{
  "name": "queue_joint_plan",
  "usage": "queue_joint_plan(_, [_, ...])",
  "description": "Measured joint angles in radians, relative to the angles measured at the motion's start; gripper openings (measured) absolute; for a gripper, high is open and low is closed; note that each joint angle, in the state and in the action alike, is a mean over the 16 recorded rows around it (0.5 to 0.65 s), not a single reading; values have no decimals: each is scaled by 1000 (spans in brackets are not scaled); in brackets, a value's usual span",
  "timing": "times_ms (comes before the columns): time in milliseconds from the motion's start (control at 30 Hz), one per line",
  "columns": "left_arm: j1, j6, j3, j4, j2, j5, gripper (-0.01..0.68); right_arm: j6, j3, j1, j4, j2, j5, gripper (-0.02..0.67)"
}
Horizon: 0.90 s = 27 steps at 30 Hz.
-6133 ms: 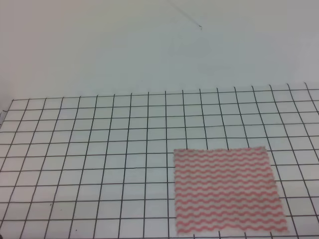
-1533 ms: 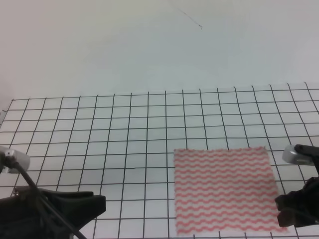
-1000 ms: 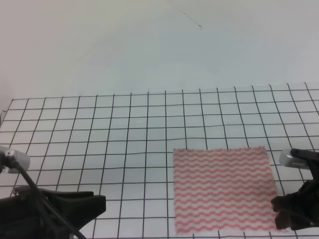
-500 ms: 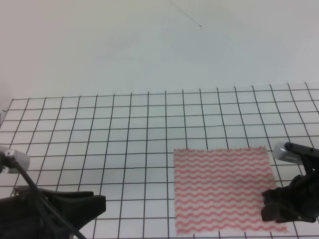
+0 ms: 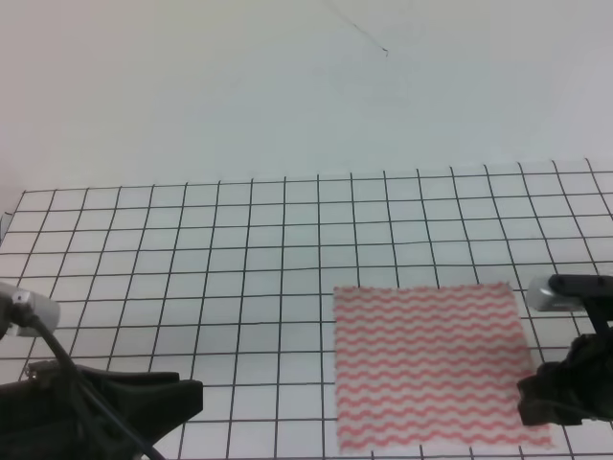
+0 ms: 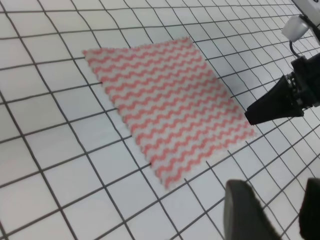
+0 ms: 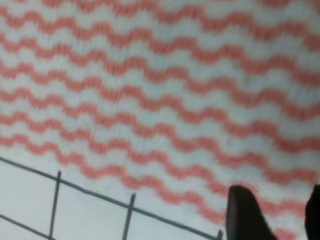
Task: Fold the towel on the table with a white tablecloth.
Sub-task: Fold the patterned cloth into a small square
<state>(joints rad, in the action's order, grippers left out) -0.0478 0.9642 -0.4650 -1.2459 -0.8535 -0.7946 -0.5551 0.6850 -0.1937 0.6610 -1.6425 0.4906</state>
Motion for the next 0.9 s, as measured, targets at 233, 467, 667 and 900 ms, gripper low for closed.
queue_joint_plan(233, [0,-7,0,2,0,-1,242,58,0,0,-43,-14,38,273])
queue_joint_plan(467, [0,-9,0,3,0,0,242,121,1,0,-92,-28,74,273])
queue_joint_plan(667, [0,-9,0,3,0,2,242,110,1,0,-53,-30,84,273])
queue_joint_plan(900, [0,-8,0,3,0,2,242,-11,1,0,118,-31,55,273])
